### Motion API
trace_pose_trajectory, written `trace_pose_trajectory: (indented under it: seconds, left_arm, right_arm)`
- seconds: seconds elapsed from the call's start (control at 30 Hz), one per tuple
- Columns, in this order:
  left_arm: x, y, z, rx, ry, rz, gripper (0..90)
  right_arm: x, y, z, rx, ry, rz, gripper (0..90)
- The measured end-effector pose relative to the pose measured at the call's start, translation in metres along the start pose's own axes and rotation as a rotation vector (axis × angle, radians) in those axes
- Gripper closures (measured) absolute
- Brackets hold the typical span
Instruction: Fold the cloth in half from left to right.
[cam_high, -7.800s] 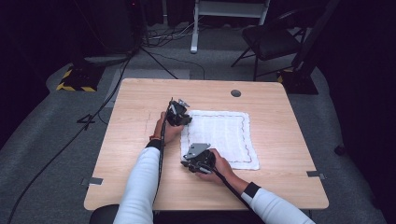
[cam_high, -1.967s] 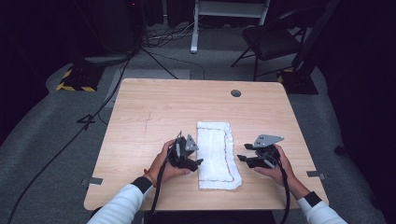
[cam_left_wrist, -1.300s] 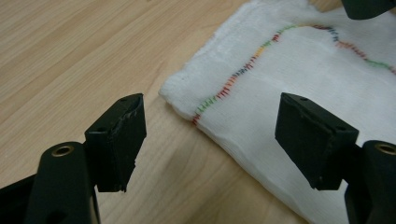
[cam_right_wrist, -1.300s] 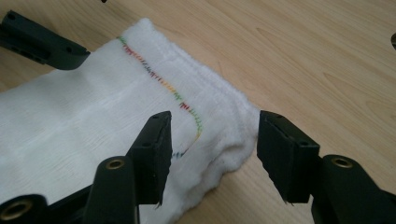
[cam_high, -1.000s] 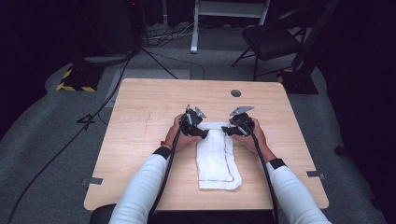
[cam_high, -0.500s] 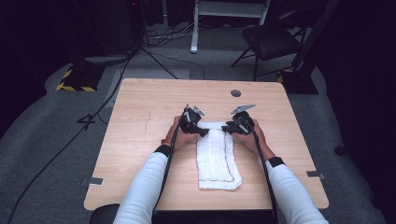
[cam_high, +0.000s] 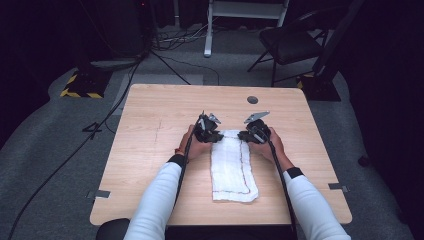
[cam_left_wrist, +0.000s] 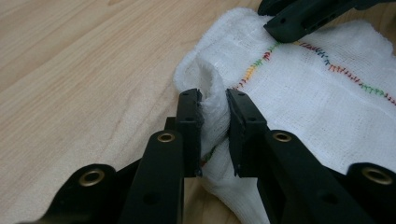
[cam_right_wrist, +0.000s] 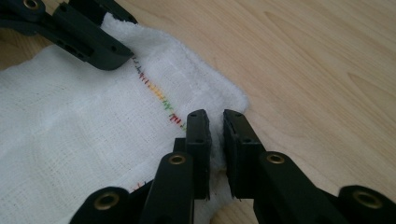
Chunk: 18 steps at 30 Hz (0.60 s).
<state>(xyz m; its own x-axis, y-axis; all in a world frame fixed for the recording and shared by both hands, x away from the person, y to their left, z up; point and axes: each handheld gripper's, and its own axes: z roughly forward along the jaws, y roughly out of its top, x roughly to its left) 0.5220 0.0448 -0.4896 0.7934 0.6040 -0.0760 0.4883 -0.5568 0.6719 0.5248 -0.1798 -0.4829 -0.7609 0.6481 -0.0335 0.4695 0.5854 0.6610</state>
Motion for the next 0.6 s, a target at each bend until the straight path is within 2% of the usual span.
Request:
trace_pose_trajectory:
  seconds: [0.07, 0.2, 0.23, 0.47, 0.6]
  left_arm:
    - [-0.001, 0.004, -0.001, -0.009, 0.038, 0.016, 77.7]
    - [-0.001, 0.008, -0.004, -0.055, 0.077, 0.023, 77.9]
    - [-0.001, 0.013, -0.006, -0.066, 0.088, 0.029, 78.2]
    - [0.002, 0.026, -0.009, -0.088, 0.110, 0.026, 78.4]
    - [0.001, 0.030, -0.016, -0.117, 0.119, 0.044, 78.2]
  right_arm:
    - [0.000, 0.002, -0.002, -0.017, -0.015, -0.001, 81.8]
    - [-0.001, 0.006, -0.007, -0.043, -0.047, -0.006, 82.0]
    - [-0.003, 0.009, -0.012, -0.068, -0.059, 0.004, 82.1]
    - [-0.006, 0.019, -0.022, -0.104, -0.111, -0.017, 82.5]
    - [-0.007, 0.023, -0.028, -0.133, -0.122, -0.013, 82.5]
